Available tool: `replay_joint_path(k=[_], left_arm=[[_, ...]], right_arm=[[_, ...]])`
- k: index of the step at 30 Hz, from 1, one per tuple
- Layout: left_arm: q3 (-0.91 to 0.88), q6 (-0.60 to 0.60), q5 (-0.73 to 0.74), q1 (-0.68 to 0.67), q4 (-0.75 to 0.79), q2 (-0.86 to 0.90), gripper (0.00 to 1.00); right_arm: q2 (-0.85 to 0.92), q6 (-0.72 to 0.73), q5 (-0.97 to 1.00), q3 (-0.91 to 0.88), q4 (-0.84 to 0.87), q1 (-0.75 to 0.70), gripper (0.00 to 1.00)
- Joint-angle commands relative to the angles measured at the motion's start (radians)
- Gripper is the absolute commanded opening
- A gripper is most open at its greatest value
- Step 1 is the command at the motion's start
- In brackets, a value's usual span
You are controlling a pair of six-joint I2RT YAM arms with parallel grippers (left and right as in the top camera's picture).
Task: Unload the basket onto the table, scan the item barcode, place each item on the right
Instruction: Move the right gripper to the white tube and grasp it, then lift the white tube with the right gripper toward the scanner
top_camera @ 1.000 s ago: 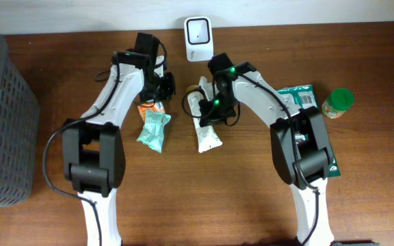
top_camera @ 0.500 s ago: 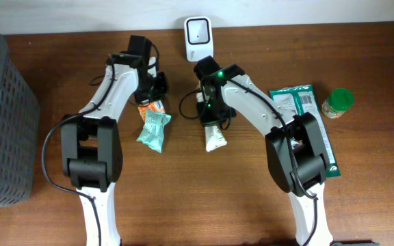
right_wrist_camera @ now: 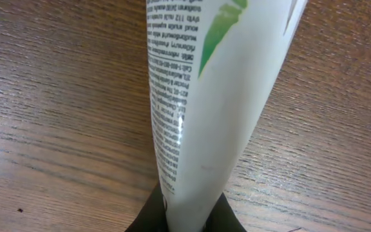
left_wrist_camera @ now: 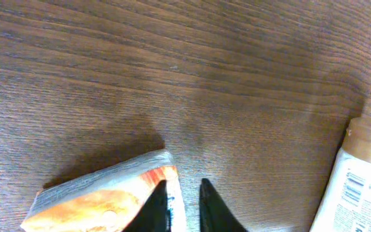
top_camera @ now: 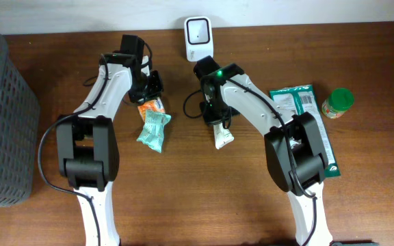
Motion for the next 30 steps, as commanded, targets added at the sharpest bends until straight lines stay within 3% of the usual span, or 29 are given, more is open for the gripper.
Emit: replay_joint_path(k=[1,8,10,14,17,19,22,24,28,30], left_arm=[[-0.003,-0.002,0.004,0.006,0.001,0.015,0.21],[-0.003,-0.002,0.003,0.006,-0.004,0.015,0.25],[-0.003,-0.002,0.003,0.006,-0.001,0.015,0.27],[-0.003,-0.002,0.003,0.008,-0.002,0.015,0.38],[0.001,-0.002,0.004,0.018,-0.002,0.015,0.29],[0.023,-0.002,0.005,0.047,-0.024,0.015,0.14],[0.090,0.006,0.011,0.085,-0.105,0.015,0.13],[0.099,0.051,0.004,0.085,-0.114,0.015,0.21],[0.098,0.172,0.000,0.085,-0.123,0.015,0.81],[0.100,0.203,-0.005,0.096,-0.141,0.014,0.87]], right_arm=[[0.064,0.009,-0.085,-0.004,0.008,0.023,0.14],[0.089,0.008,-0.116,-0.006,0.008,0.024,0.18],[0.089,0.008,-0.122,-0.006,0.008,0.022,0.04],[0.037,0.004,-0.199,-0.003,0.007,-0.002,0.04],[-0.082,-0.134,-0.433,-0.003,0.017,-0.081,0.04],[-0.160,-0.265,-0.658,-0.003,0.017,-0.154,0.04],[-0.249,-0.465,-0.970,-0.003,0.002,-0.280,0.04],[-0.273,-0.616,-1.090,-0.003,-0.053,-0.338,0.04],[-0.274,-0.832,-1.136,-0.003,-0.222,-0.385,0.04],[-0.274,-0.835,-1.136,-0.004,-0.241,-0.401,0.04]])
